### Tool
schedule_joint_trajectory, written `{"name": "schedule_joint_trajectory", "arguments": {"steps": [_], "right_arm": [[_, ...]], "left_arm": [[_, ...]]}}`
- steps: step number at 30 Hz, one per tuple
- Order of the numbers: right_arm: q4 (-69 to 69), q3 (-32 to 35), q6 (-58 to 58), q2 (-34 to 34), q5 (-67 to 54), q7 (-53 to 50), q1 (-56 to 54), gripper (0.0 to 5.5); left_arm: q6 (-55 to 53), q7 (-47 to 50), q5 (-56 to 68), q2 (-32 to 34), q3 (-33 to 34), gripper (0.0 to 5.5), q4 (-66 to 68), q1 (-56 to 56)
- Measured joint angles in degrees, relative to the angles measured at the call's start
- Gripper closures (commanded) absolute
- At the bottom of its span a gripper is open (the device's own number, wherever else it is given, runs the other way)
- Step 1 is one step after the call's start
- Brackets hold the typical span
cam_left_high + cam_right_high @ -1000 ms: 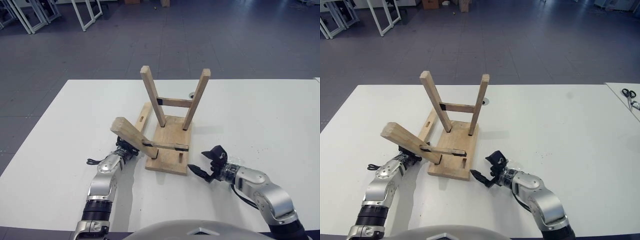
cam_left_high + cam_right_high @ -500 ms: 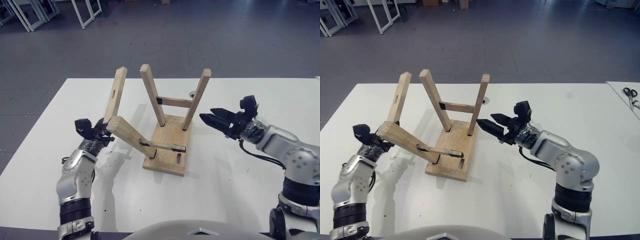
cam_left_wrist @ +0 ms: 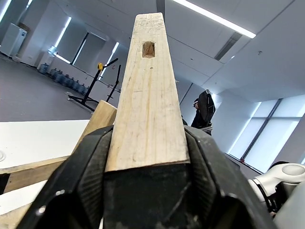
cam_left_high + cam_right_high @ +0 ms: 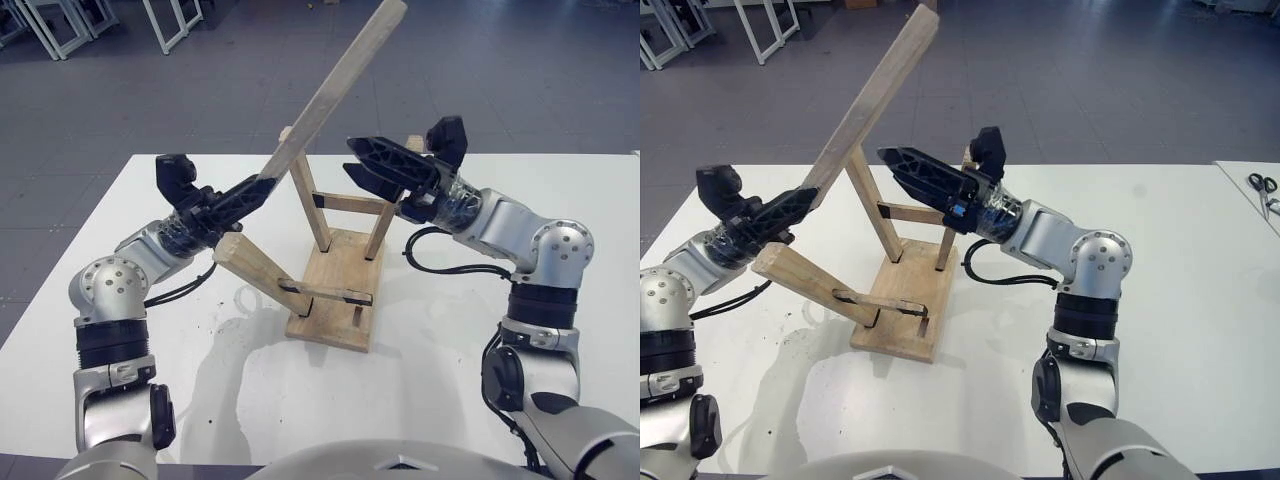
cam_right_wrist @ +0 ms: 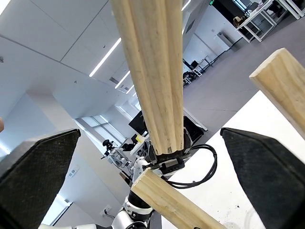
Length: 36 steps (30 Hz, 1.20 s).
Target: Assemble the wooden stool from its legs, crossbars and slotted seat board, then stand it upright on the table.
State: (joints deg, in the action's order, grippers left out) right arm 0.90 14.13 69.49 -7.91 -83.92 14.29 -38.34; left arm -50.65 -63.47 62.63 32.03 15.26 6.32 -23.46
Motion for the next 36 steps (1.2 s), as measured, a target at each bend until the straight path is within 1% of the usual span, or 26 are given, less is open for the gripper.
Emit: {"name": "schedule_joint_trajectory", "arguments": {"steps": [8, 16, 17, 19, 21, 22, 25, 26, 30, 31, 36], "right_arm": [[3.29, -1.96, -5.33, 0.01, 5.42, 3.69, -5.5, 0.04], [3.72, -3.14, -6.81, -0.18, 8.78, 7.19, -5.97, 1.59], [3.59, -3.2, -6.81, -0.46, 9.12, 7.55, -5.97, 1.85], [3.44, -3.4, -6.81, -1.0, 9.71, 7.87, -5.96, 2.17], [3.36, -3.53, -6.81, -1.17, 10.65, 8.28, -5.91, 2.63], [3.33, -3.53, -6.81, -1.17, 10.69, 8.36, -5.85, 2.73], [3.26, -3.52, -6.81, -1.27, 11.28, 8.51, -5.76, 3.33], [3.26, -3.5, -6.83, -1.28, 11.48, 8.52, -5.75, 3.44], [3.24, -3.5, -7.07, -1.31, 12.38, 8.82, -5.69, 3.45], [3.25, -3.51, -7.27, -1.3, 12.9, 9.05, -5.69, 3.46], [3.21, -3.52, -9.64, -1.28, 15.46, 10.3, -5.69, 3.46]], "left_arm": [[-3.28, -4.5, -2.27, 0.05, -4.35, 3.46, 2.77, -2.01], [-4.15, -7.21, -4.08, 0.27, -5.49, 3.46, 5.07, -2.7], [-4.25, -7.74, -4.37, 0.65, -5.61, 3.46, 5.39, -3.32], [-4.61, -8.55, -4.61, 1.13, -5.79, 3.46, 5.84, -3.71], [-5.01, -9.4, -4.96, 1.42, -5.91, 3.46, 6.01, -3.72], [-5.12, -9.83, -5.0, 1.62, -5.96, 3.46, 6.01, -3.72], [-4.89, -10.48, -5.49, 1.69, -6.17, 3.46, 6.01, -3.72], [-4.62, -10.63, -5.52, 1.69, -6.27, 3.46, 6.0, -3.72], [-4.39, -10.63, -6.07, 1.66, -6.43, 3.46, 6.07, -3.91], [-4.75, -10.63, -6.04, 1.63, -6.44, 3.1, 6.38, -4.14], [-8.0, -10.76, -5.93, 1.66, -6.4, 2.27, 7.47, -4.4]]}}
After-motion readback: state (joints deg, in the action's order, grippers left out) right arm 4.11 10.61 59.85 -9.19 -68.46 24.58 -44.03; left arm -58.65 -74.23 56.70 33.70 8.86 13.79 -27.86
